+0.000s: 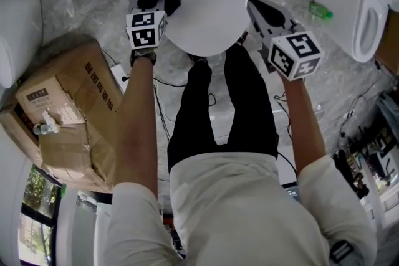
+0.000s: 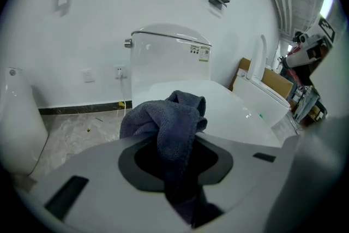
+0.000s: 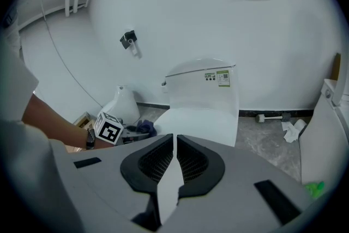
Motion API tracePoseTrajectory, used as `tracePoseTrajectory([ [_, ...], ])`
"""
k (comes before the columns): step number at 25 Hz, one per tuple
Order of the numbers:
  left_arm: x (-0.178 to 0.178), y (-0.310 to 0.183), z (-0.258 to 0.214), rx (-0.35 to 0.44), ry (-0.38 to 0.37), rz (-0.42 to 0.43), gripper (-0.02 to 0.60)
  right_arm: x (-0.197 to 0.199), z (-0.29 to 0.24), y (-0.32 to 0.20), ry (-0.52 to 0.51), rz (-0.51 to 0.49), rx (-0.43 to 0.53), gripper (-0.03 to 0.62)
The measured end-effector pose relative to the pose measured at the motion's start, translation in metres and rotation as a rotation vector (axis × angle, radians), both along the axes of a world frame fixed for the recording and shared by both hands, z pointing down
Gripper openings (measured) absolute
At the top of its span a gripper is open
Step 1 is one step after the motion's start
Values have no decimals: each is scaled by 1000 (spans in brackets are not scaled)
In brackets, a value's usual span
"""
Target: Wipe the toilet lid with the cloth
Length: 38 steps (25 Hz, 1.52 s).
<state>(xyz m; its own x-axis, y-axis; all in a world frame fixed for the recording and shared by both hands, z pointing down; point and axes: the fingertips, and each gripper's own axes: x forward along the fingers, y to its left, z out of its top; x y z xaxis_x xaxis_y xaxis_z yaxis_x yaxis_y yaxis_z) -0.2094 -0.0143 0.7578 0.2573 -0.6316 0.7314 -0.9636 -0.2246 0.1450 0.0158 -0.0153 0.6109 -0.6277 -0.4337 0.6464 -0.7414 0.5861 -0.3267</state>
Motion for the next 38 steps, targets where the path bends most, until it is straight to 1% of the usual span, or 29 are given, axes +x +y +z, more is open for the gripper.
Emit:
tracePoseTrajectory([
  [2, 10, 3, 0, -6, -4, -12, 91, 6, 0, 3, -2, 9, 2, 41],
  [6, 49, 3, -3, 2, 16, 8, 91, 33, 3, 7, 11, 46, -7, 41],
  [9, 79, 3, -3, -4, 12, 28, 91, 57, 4, 16, 7, 85, -28, 41],
  [11, 100, 2, -3, -7, 23, 29, 91, 76, 7, 23, 30, 93, -45, 41],
  [13, 118, -3, -2, -3, 31, 31, 91, 88, 7, 24, 49, 87, -42, 41],
  [15, 141, -6, -1, -4, 34, 65, 91, 100, 4, 25, 50, 90, -38, 41],
  [21, 225, -12, 0, -10, 69, 172, 91, 140, 0, 25, 48, 120, -39, 41],
  [24, 258, -5, 7, -9, 57, 259, 91, 152, 2, 28, 45, 130, -45, 41],
  [27, 285, 10, 12, -8, 4, 367, 91, 162, 5, 33, 47, 131, -49, 41],
  [28, 291, 18, 12, -12, -15, 402, 91, 165, 5, 35, 47, 132, -52, 41],
  [30, 299, 35, 13, -22, -27, 449, 91, 168, 4, 39, 49, 133, -60, 41],
  [33, 296, 52, 13, -23, -23, 477, 91, 163, 6, 42, 52, 123, -65, 41],
  [36, 281, 65, 13, -15, -15, 475, 90, 153, 7, 43, 61, 113, -67, 41],
  [38, 261, 71, 12, -14, -13, 430, 89, 144, 7, 43, 61, 105, -66, 41],
])
